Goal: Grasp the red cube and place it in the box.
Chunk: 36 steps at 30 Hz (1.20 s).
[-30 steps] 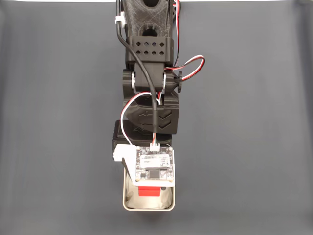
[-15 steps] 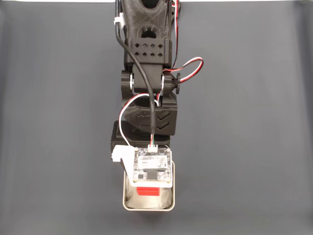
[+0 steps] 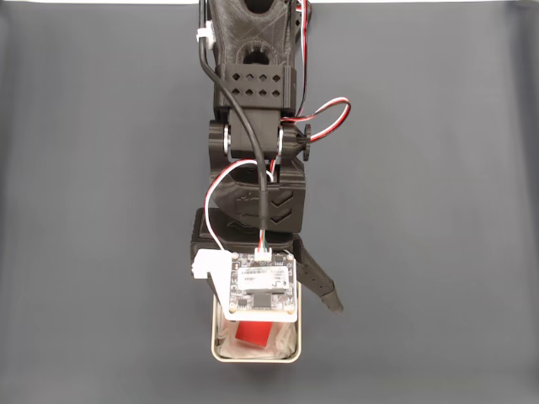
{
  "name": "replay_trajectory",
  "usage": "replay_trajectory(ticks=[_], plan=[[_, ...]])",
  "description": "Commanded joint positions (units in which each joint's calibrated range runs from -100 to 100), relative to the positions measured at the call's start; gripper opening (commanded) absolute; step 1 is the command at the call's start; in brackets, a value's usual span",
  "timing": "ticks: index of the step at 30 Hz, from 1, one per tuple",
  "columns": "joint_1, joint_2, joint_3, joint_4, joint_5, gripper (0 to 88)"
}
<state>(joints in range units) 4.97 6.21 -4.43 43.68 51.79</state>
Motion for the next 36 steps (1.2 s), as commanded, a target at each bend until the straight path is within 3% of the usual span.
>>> replay_trajectory(ticks=[1,20,22,25,27,36], plan=[[0.6,-1.4,-2.4,-1.6,-0.2,45.2],[0.6,-2.0,-2.0,-2.3,-0.7,44.3],[0.6,-2.2,-2.0,-2.3,-0.7,37.2],[0.3,-3.5,-2.7,-2.3,-1.3,10.6],[0.0,-5.6,-3.6,-2.2,-1.6,0.0],[-0.9,-29.9,9.4,-2.4,-1.2,0.0]])
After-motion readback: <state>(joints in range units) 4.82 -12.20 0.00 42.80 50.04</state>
